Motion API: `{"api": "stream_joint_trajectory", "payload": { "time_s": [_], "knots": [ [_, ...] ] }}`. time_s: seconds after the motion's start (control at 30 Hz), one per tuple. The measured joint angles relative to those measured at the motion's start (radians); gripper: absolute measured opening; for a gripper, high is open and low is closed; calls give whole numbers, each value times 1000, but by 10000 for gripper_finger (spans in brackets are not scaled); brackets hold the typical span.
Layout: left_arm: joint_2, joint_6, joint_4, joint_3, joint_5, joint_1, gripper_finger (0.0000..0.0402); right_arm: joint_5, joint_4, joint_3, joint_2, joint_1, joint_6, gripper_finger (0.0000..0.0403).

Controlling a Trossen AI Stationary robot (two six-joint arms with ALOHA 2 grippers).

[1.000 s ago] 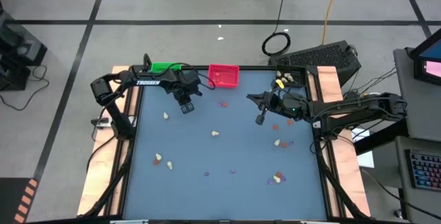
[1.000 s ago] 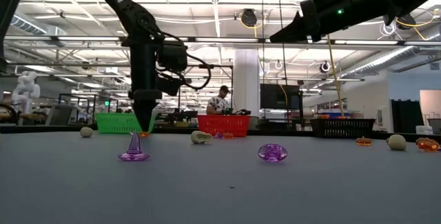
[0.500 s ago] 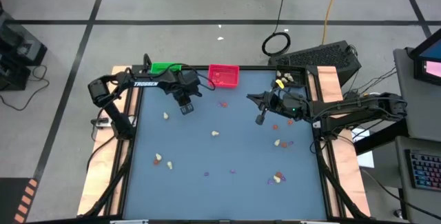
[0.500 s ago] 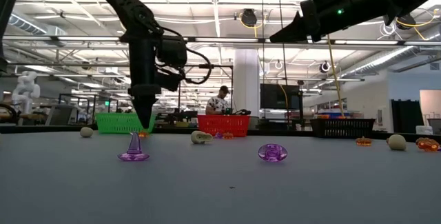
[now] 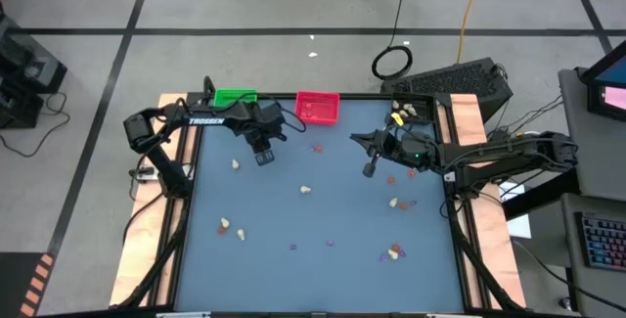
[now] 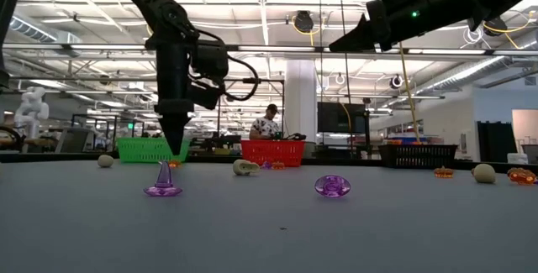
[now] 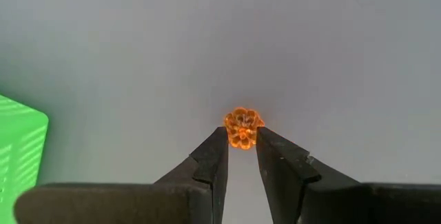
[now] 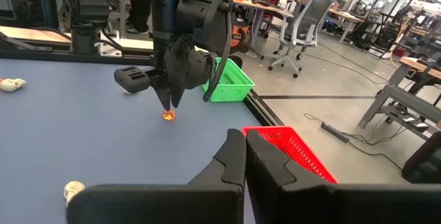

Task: Sort Halloween decoration
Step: Put the orange pumpkin toy into the red bin

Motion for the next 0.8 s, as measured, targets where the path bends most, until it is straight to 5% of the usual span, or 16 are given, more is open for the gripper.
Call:
{"api": "stream_joint_trajectory", "payload": {
  "time_s": [0.8],
  "knots": [
    [9, -1, 3, 0, 44, 16, 86, 0, 0, 0, 0, 0, 1, 0]
  ]
}}
